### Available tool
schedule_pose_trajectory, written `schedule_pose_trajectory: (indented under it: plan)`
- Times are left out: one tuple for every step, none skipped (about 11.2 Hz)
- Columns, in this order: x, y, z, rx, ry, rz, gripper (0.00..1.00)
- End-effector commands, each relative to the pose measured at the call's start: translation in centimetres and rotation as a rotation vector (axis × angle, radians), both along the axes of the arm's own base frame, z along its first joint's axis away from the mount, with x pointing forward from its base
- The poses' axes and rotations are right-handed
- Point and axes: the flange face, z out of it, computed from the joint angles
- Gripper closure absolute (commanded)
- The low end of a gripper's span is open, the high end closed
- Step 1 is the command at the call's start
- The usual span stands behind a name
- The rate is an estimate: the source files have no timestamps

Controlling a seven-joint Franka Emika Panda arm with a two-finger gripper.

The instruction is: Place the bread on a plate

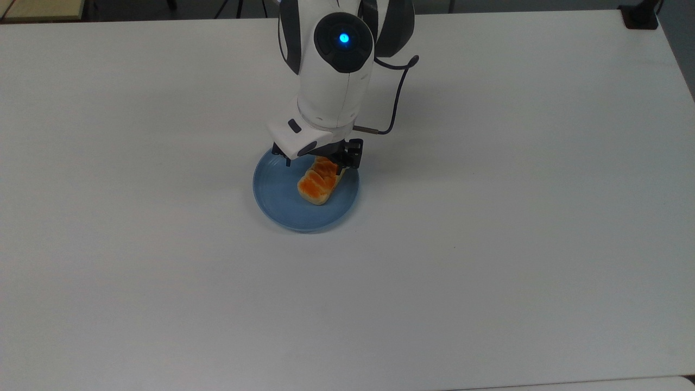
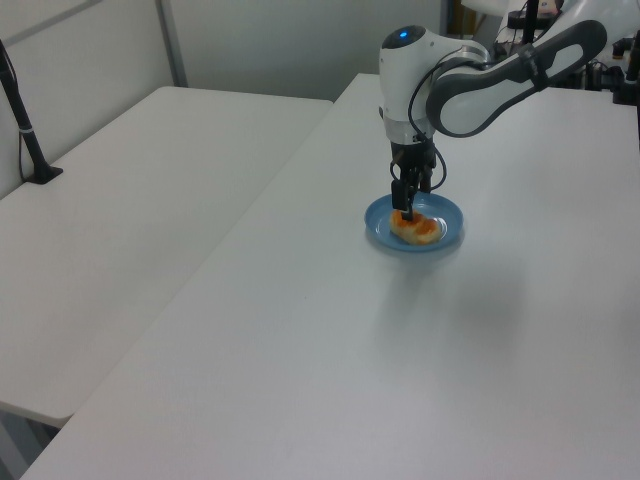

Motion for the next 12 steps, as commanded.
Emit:
schedule_pose_trajectory:
  plan:
    - [-1.0, -1.7, 4.9, -0.005, -0.037, -0.046, 0.01]
    - [-1.8, -2.0, 7.6, -0.014, -0.035, -0.052, 0.0]
    - [-2.8, -2.6, 10.1, -0.002, -0.024, -0.057, 0.0]
    - [-3.5, -3.5, 13.8, 0.064, -0.029, -0.049, 0.0]
    - [-4.7, -5.6, 17.2, 0.114, -0.007, -0.04, 0.0]
    - [-5.7, -7.2, 20.9, 0.132, -0.014, -0.016, 0.0]
    - [-7.0, -8.8, 23.7, 0.134, -0.003, 0.002, 0.0]
    - [-8.2, -10.2, 26.1, 0.133, -0.001, 0.045, 0.0]
    - [-9.2, -11.3, 27.6, 0.126, -0.006, 0.085, 0.0]
    - [-9.9, -12.6, 28.8, 0.11, -0.027, 0.13, 0.0]
    - [-10.1, -14.0, 29.2, 0.108, -0.029, 0.198, 0.0]
    - [-10.2, -15.4, 29.3, 0.106, -0.037, 0.214, 0.0]
